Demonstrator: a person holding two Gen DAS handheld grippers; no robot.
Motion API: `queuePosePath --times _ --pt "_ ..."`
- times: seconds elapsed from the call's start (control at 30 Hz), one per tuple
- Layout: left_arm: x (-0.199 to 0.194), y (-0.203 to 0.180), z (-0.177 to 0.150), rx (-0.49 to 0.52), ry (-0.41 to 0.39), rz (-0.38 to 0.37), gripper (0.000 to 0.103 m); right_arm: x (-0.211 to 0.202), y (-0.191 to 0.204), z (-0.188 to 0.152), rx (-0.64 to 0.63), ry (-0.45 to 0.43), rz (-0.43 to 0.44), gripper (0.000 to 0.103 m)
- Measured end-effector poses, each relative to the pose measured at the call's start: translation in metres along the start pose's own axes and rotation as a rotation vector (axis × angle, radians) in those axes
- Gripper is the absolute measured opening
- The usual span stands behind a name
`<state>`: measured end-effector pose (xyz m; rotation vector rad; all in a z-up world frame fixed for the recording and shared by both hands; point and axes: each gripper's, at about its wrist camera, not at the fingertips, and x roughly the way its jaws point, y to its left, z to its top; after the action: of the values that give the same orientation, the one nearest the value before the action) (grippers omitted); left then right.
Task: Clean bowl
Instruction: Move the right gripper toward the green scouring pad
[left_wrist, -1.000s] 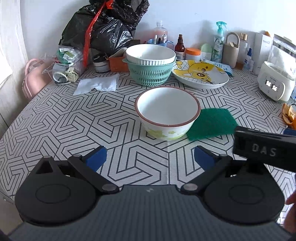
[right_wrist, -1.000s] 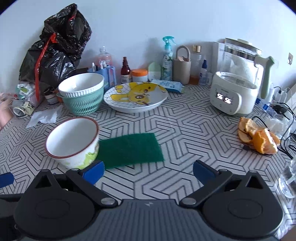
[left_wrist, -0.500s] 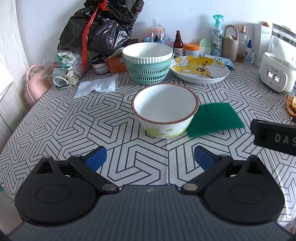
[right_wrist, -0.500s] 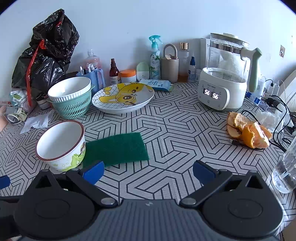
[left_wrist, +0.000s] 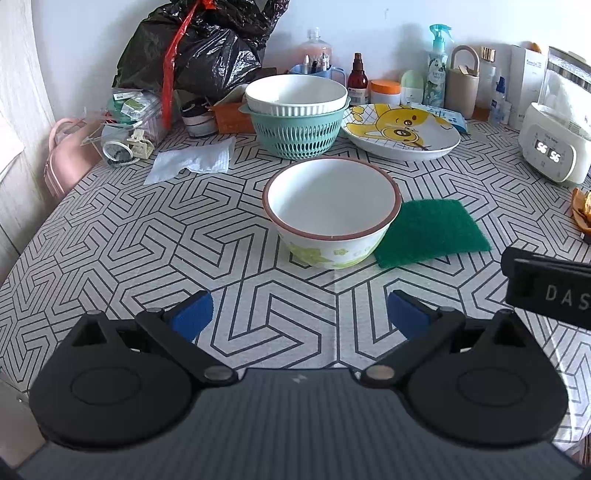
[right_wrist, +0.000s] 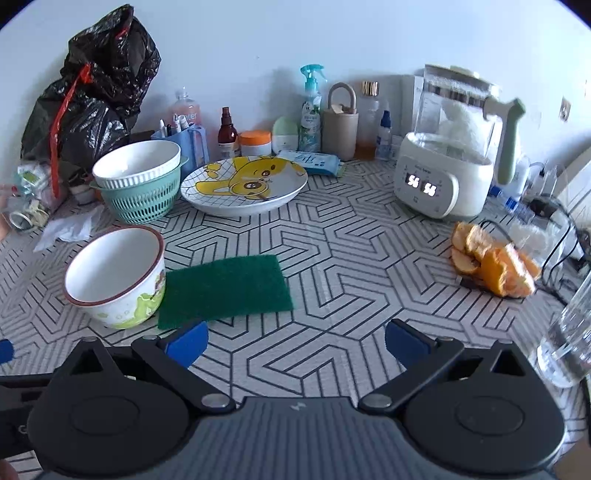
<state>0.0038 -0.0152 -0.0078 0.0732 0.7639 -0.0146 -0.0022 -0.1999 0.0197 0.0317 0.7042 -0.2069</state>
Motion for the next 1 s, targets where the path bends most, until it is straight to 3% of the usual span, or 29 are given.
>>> queuePosePath --times 1.0 --pt "0.0064 0.0005 0.0012 -0.008 0.03 -0.006 0.103 0.0057 0.0048 -0.0016 0.015 0.064 0.05 0.103"
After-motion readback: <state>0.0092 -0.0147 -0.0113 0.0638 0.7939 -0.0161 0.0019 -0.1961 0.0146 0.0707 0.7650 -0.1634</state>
